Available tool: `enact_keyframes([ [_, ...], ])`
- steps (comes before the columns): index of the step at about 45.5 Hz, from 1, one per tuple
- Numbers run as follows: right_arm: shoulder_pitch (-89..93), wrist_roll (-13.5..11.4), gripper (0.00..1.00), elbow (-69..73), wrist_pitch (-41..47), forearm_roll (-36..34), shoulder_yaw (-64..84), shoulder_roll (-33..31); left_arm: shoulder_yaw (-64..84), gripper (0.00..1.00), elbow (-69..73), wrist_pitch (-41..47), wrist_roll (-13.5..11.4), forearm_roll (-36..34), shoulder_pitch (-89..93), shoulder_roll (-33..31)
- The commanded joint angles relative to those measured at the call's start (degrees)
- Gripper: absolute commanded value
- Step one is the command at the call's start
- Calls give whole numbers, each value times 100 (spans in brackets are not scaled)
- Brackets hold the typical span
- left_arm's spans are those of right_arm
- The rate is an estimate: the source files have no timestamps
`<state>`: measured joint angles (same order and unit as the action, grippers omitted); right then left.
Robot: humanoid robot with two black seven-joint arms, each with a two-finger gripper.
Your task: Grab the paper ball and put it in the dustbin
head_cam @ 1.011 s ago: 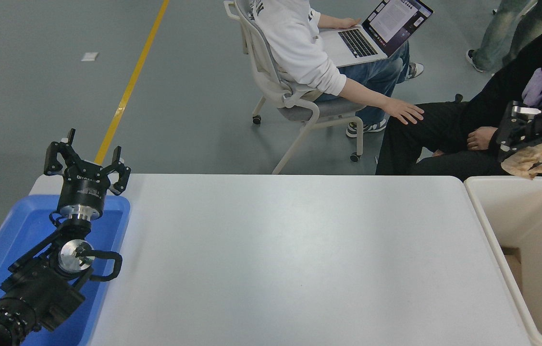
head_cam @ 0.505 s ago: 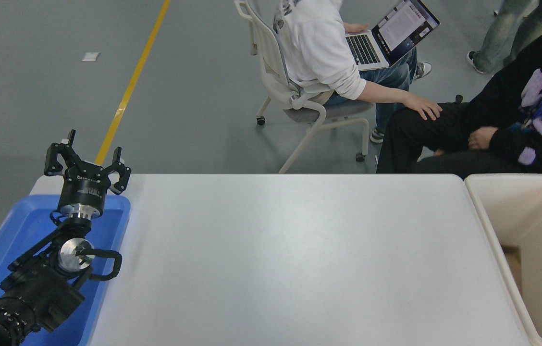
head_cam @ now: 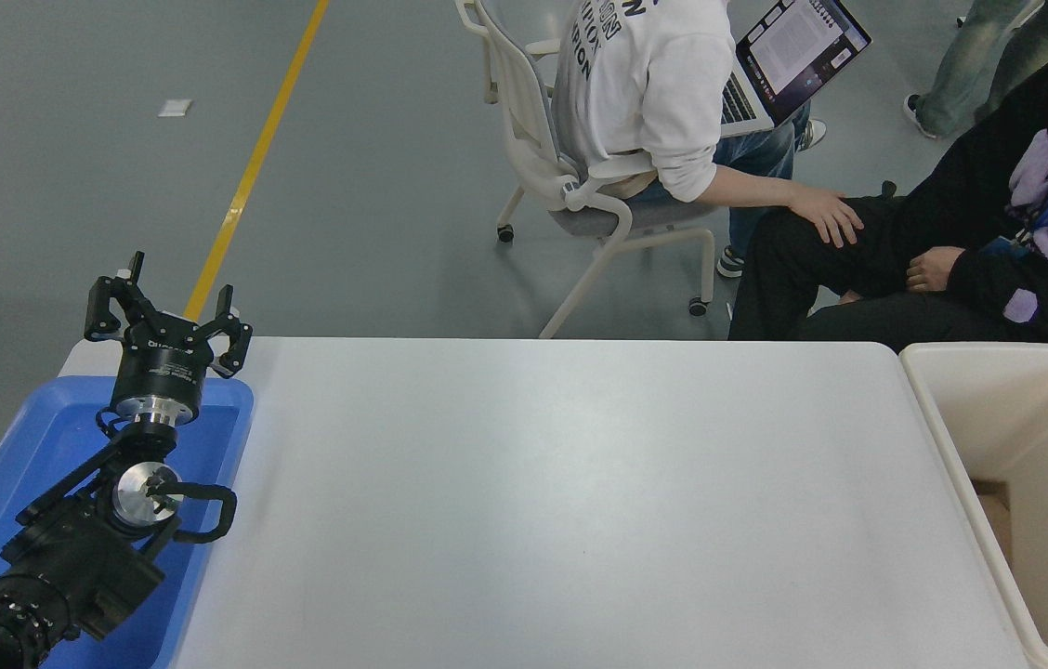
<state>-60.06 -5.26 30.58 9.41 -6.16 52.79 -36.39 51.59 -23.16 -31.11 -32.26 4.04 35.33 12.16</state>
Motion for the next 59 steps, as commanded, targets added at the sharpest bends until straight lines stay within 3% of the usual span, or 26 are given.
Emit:
enact_keyframes([
  [1,1163,7,0,-1528,-106,80,-603,633,0,99,-4,0,0,0,0,5],
  [18,1612,-19,0,-2232,-361,88,-814,1108,0,99,-4,0,0,0,9,5],
  [19,1620,-19,7,-2232,-387,89,-814,1091,0,99,-4,0,0,0,9,5],
  [21,1612,-19,37,-2250,-501,89,-805,1064,0,99,-4,0,0,0,9,5],
  [23,1612,-19,59,-2250,-711,89,-814,1064,9,99,-4,0,0,0,9,5],
  [28,1620,-19,72,-2179,-1098,80,-832,1064,0,99,4,0,0,0,9,5],
  [50,1656,-19,73,-2074,-1231,80,-832,959,0,99,4,0,0,0,0,5],
  [59,787,-28,78,-837,-1213,97,-630,459,0,99,4,0,0,0,9,5],
])
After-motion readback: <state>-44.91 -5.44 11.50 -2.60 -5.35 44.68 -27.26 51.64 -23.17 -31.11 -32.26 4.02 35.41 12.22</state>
